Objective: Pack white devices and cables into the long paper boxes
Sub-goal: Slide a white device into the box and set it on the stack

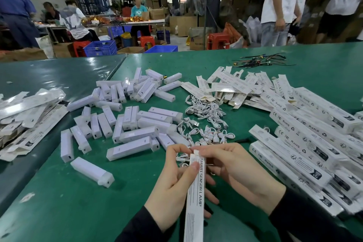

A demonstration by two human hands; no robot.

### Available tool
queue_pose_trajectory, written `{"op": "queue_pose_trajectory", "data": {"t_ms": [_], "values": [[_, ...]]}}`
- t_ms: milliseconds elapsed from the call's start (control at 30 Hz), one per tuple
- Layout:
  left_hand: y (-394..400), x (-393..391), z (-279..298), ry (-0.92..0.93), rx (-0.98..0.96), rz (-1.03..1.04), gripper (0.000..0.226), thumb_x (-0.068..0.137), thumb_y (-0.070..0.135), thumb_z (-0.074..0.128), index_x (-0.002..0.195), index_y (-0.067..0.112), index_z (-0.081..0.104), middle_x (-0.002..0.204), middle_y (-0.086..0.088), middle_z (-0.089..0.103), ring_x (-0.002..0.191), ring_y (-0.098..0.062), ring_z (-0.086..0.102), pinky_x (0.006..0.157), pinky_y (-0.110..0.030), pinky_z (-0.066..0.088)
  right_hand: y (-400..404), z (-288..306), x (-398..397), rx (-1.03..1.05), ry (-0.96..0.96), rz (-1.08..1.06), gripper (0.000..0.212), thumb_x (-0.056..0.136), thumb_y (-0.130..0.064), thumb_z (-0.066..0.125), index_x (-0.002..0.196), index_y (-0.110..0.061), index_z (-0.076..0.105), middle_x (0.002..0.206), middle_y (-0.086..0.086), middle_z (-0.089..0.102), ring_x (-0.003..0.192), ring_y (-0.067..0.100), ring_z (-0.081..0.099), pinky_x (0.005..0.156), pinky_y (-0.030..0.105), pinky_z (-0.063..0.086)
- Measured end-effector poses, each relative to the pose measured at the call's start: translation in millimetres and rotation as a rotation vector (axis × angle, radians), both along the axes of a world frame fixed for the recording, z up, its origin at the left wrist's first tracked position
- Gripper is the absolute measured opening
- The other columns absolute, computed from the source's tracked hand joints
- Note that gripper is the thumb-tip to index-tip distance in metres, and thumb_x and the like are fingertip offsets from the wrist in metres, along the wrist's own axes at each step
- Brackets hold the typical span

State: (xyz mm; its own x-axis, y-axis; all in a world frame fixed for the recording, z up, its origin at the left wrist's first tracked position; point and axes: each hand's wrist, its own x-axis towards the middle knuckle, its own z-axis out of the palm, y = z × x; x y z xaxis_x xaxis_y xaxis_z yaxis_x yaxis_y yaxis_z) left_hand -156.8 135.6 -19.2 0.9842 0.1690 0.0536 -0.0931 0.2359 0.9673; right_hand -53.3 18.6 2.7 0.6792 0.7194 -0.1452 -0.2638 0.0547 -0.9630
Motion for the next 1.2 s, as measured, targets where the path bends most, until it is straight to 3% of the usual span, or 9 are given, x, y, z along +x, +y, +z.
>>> {"op": "queue_pose_trajectory", "data": {"t_ms": [233,333,433,567,733,833,1000,1100,1200], "values": [[0.8,0.0,-0.8,0.016,0.021,-0.029,0.03,0.086,0.03,0.052,0.108,0.023,0.032,0.084,-0.02,0.067,0.054,-0.033,0.063,0.041,-0.039,0.055,-0.2,-0.2,-0.3,-0.047,-0.088,-0.002,0.017,0.089,-0.011,0.063,0.092,-0.007,0.079,0.085,0.004,0.076,0.082,0.013,0.065,0.078,0.024,0.051],[1.6,-1.2,1.0,0.025,0.014,-0.038,0.031,0.087,0.029,0.052,0.109,0.023,0.031,0.084,-0.021,0.068,0.049,-0.032,0.062,0.041,-0.039,0.055,-3.2,2.1,-1.7,-0.071,-0.242,0.004,0.022,0.094,-0.013,0.058,0.095,-0.012,0.079,0.077,0.001,0.073,0.075,0.019,0.063,0.072,0.023,0.05],[2.9,-2.0,4.9,0.064,-0.028,-0.03,0.032,0.086,0.029,0.052,0.109,0.022,0.031,0.083,-0.025,0.067,0.047,-0.033,0.062,0.039,-0.039,0.054,-5.0,6.0,-2.7,-0.031,-0.367,0.088,0.03,0.098,-0.012,0.048,0.103,-0.015,0.078,0.075,0.016,0.065,0.065,0.038,0.053,0.065,0.038,0.051],[4.8,-3.9,13.2,0.126,-0.109,-0.055,0.033,0.087,0.026,0.051,0.112,0.02,0.03,0.079,-0.027,0.067,0.045,-0.034,0.062,0.037,-0.036,0.052,-5.8,3.6,0.4,-0.005,-0.399,0.122,0.026,0.096,-0.004,0.054,0.105,-0.012,0.077,0.076,0.02,0.063,0.064,0.021,0.054,0.056,0.024,0.048],[14.7,-3.9,16.2,0.118,-0.256,-0.046,0.03,0.091,0.024,0.058,0.116,0.009,0.053,0.071,-0.024,0.069,0.039,-0.027,0.061,0.032,-0.024,0.047,-1.4,-3.2,4.1,0.023,-0.17,0.125,0.03,0.085,-0.028,0.062,0.099,-0.006,0.075,0.077,0.009,0.064,0.061,0.014,0.053,0.058,0.018,0.046],[18.4,-5.2,20.8,0.025,-0.473,0.066,0.029,0.077,0.028,0.052,0.089,0.011,0.073,0.076,-0.028,0.068,0.039,-0.029,0.059,0.033,-0.025,0.047,1.7,-4.2,5.7,0.065,0.093,-0.017,0.04,0.084,-0.033,0.062,0.094,0.005,0.072,0.071,0.008,0.063,0.054,0.012,0.056,0.051,0.017,0.049],[21.6,3.8,13.2,-0.106,-0.093,0.478,0.035,0.062,0.017,0.081,0.094,0.031,0.074,0.09,0.004,0.072,0.075,-0.011,0.067,0.057,-0.025,0.054,7.0,-9.4,-3.6,-0.044,0.215,-0.034,0.044,0.089,-0.034,0.064,0.096,0.01,0.065,0.058,0.008,0.064,0.048,0.014,0.063,0.044,0.016,0.05],[19.3,4.6,13.4,-0.097,-0.142,0.581,0.04,0.065,0.04,0.072,0.099,0.018,0.073,0.096,-0.007,0.075,0.087,-0.02,0.071,0.067,-0.027,0.057,11.7,-13.9,-9.6,-0.177,-0.116,0.051,0.057,0.086,-0.049,0.058,0.085,0.008,0.064,0.059,0.004,0.063,0.049,0.016,0.062,0.044,0.023,0.047],[20.1,4.8,13.0,-0.041,-0.193,0.62,0.045,0.065,0.039,0.068,0.093,0.004,0.066,0.085,-0.018,0.074,0.073,-0.029,0.073,0.058,-0.031,0.058,10.9,-23.6,-1.6,-0.374,-0.992,-0.173,0.046,0.097,-0.048,0.05,0.081,-0.01,0.07,0.076,-0.006,0.065,0.073,0.011,0.059,0.07,0.033,0.048]]}}
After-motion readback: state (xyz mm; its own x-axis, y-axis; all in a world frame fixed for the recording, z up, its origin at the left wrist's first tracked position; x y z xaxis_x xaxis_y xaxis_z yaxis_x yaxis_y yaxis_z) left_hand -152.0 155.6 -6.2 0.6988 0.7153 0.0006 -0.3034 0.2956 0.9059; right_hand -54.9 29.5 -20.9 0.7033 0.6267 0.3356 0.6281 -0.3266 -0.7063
